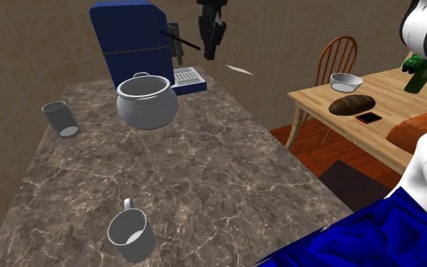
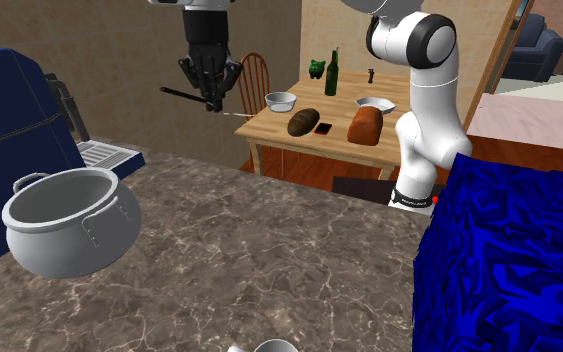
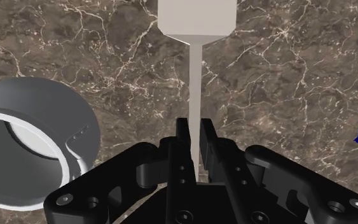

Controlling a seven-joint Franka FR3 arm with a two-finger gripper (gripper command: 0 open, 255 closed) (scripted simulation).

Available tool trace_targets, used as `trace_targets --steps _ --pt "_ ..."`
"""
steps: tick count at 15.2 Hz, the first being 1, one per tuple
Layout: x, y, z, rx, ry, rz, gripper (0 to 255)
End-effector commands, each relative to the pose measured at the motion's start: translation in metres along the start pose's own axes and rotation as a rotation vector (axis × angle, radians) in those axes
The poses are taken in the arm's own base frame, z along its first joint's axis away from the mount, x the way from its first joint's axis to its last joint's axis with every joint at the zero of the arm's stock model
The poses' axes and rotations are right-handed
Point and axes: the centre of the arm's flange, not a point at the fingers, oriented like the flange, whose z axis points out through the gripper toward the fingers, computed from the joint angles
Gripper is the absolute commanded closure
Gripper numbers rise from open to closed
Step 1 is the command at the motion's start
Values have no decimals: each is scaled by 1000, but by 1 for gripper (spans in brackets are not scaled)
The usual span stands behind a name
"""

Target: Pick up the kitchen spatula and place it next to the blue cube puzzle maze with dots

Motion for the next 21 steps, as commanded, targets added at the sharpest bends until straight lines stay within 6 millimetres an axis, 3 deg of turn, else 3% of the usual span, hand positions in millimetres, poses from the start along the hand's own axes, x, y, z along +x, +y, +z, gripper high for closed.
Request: trace_targets --steps 1,5,21 --pt "1 0 -11 0 -1 0 255" --pt "2 0 -30 0 -1 0 255" --pt "-58 -203 -34 0 -1 0 255"
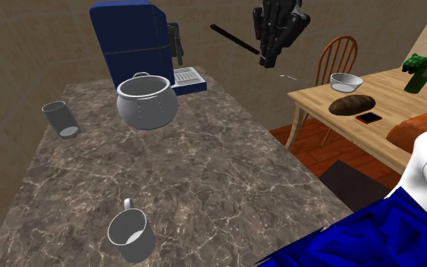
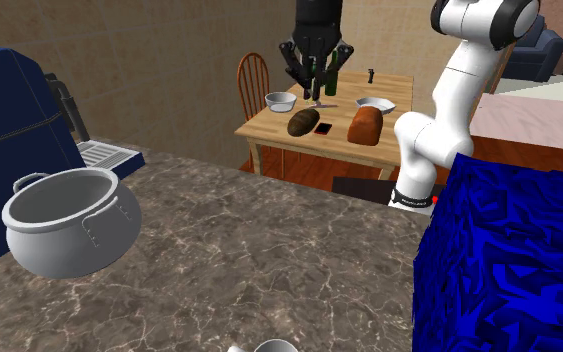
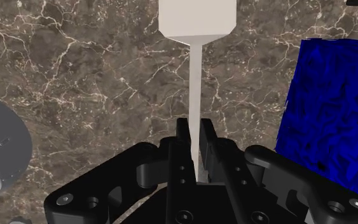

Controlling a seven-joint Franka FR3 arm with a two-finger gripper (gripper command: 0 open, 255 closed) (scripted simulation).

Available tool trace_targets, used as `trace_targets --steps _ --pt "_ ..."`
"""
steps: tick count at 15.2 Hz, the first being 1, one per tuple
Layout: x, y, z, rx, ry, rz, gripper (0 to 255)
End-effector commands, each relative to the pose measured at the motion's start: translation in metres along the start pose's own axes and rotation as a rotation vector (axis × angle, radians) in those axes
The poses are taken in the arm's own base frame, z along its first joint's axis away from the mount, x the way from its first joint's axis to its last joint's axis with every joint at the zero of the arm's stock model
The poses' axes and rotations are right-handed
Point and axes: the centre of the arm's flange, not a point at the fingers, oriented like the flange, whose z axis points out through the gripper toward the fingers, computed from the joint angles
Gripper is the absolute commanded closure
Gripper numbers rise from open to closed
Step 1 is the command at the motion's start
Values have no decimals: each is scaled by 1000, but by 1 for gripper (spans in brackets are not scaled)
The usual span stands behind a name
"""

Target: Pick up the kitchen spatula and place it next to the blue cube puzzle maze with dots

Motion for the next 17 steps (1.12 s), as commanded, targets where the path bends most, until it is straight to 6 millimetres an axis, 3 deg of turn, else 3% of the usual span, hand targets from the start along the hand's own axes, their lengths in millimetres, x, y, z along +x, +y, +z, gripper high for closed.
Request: trace_targets --steps 1,16,17 --pt "-8 -28 1 0 -1 1 255" --pt "-65 -220 -3 0 -1 1 255" --pt "-65 -220 3 0 -1 1 255"
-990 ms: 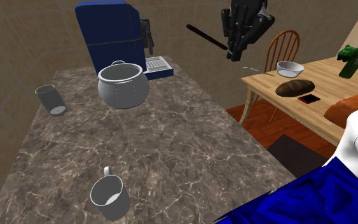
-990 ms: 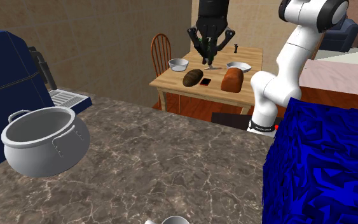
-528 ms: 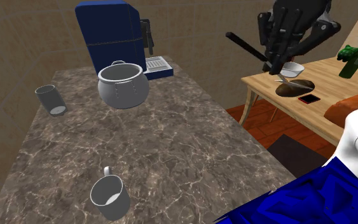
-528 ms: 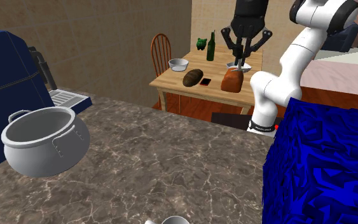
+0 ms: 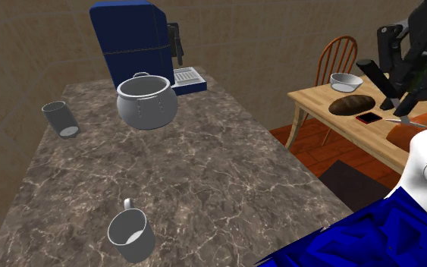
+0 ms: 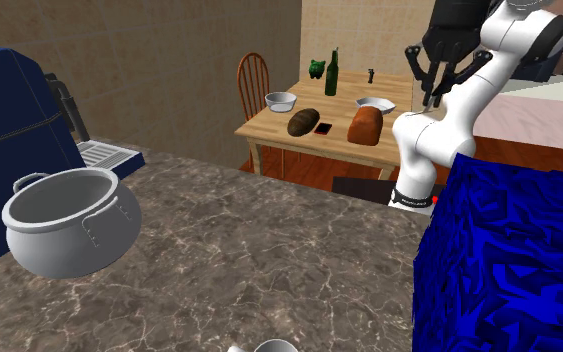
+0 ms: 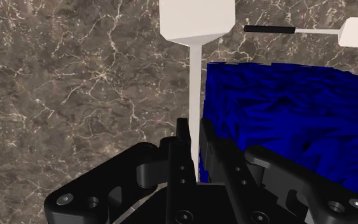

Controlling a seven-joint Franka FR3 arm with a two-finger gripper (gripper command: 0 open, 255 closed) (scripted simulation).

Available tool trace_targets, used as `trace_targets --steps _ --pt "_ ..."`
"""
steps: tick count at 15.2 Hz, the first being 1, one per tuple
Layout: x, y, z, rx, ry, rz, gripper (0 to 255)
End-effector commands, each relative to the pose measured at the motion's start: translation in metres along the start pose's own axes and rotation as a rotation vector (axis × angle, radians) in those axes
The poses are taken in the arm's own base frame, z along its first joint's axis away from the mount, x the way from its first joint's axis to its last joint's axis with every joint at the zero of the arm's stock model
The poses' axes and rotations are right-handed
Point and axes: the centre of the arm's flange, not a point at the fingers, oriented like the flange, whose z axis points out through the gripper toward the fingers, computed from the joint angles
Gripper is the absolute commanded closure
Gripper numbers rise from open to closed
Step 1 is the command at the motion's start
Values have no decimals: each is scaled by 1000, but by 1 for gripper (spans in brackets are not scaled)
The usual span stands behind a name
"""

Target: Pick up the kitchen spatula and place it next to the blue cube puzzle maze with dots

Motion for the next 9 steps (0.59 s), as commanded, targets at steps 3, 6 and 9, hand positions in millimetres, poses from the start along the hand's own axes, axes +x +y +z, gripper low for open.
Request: trace_targets --steps 3,6,9 --pt "-5 -10 19 0 -1 1 255" --pt "-6 -10 35 0 -1 1 255" --pt "-7 -10 51 0 -1 1 255"
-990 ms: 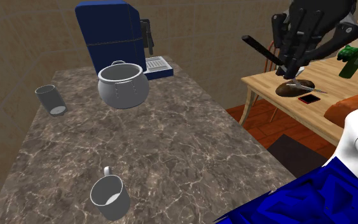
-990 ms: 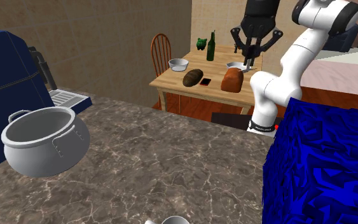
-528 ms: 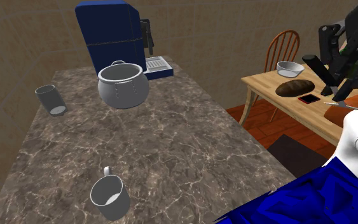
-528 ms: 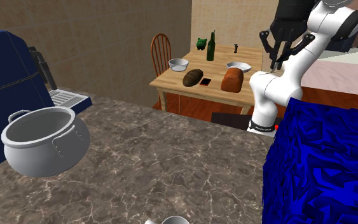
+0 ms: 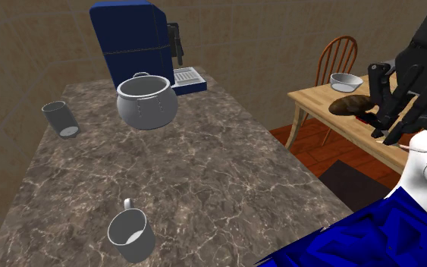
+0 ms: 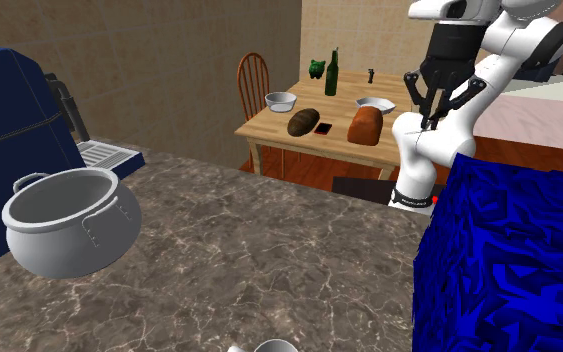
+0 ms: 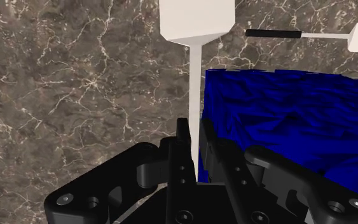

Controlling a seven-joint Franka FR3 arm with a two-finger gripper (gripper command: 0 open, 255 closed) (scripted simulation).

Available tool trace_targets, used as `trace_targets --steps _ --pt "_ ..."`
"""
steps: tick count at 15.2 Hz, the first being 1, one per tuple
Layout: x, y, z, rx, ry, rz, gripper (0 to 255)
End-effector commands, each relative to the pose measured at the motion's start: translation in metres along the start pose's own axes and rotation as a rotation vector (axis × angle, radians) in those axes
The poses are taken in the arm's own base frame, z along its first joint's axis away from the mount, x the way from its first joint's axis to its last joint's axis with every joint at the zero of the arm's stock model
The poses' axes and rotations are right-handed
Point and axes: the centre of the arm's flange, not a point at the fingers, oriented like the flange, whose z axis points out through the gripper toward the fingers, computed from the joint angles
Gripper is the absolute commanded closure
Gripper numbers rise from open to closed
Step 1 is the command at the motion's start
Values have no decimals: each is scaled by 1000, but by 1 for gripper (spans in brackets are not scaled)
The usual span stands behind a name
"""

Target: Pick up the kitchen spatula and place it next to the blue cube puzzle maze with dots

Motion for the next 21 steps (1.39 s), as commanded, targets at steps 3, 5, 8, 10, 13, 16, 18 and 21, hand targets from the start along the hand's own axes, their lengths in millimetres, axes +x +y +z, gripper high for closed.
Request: trace_targets --steps 3,5,8,10,13,16,18,21 --pt "-1 -1 22 0 0 0 255" --pt "-2 -1 32 0 0 0 255" --pt "-3 -1 48 0 0 0 255" --pt "-3 -1 59 0 0 0 255" --pt "-4 -1 74 0 0 0 255" --pt "-5 -1 90 0 0 0 255" --pt "-6 -1 101 0 0 0 255" --pt "-7 -1 116 0 0 0 255"
